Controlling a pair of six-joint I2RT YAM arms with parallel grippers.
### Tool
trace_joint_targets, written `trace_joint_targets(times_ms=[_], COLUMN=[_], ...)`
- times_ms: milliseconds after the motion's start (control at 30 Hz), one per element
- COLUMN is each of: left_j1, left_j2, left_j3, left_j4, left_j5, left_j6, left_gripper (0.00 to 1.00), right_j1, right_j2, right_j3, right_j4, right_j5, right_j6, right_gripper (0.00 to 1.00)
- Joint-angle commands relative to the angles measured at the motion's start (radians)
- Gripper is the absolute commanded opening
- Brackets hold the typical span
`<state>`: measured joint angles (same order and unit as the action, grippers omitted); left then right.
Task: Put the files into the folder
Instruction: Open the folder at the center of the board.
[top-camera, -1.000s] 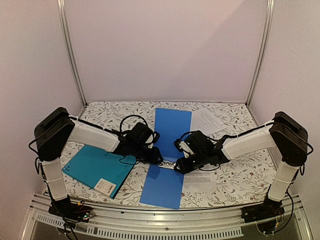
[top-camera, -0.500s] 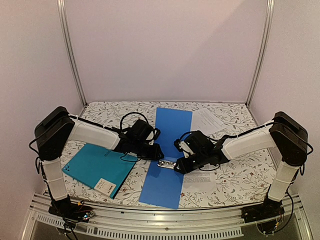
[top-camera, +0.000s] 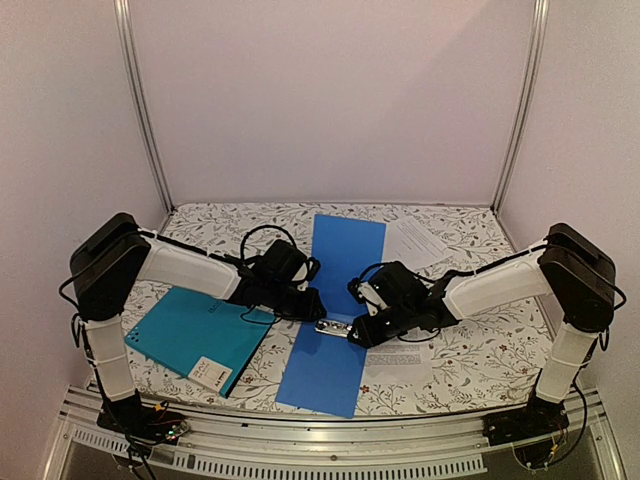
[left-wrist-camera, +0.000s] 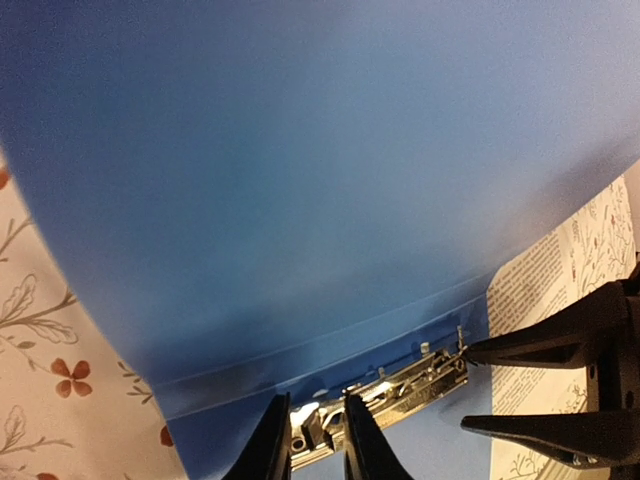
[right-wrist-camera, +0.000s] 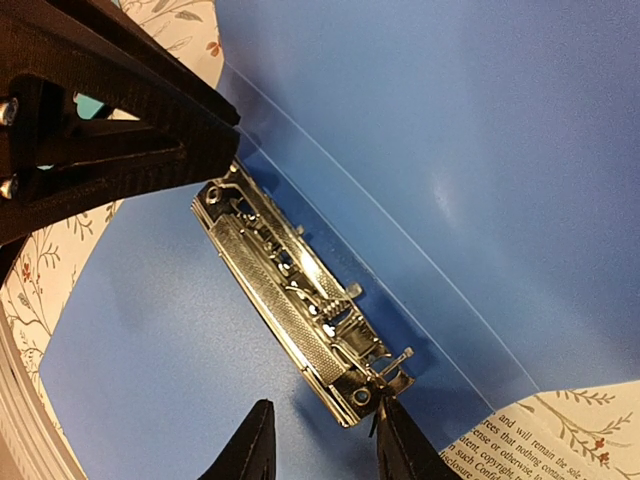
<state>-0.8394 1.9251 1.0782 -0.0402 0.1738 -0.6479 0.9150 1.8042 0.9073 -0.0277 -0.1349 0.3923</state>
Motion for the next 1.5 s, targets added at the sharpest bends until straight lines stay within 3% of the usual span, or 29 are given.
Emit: trace_joint_targets(times_ms=[0,567,1200,1467], left_j1=[0.013,0.017,0.026,0.026], left_j2=[0.027,0.029,0.053,0.058], left_j3=[0.003,-0.010,-0.058,-0.132], left_j4=[-0.013,-0.012,0.019,0.070], left_j5=[-0.003,-0.004,0.018,0.017], left_j6=[0.001,-0.006,-0.014,-0.032], left_gripper=[0.17,0.15,0.00,0.00], right_j1=[-0.006,-0.005,-0.006,-0.005], right_j2=[0.044,0.044,0.043,0.035], right_j3=[-0.028,-0.027,-0.028,-0.028], right_j4=[-0.043,-0.042,-0.043,-0.045], right_j5=[-0.007,-0.008,-0.014,-0.013], right_j6=[0.003,0.003,0.001,0.003], right_gripper=[0.35,0.35,0.35,0.35])
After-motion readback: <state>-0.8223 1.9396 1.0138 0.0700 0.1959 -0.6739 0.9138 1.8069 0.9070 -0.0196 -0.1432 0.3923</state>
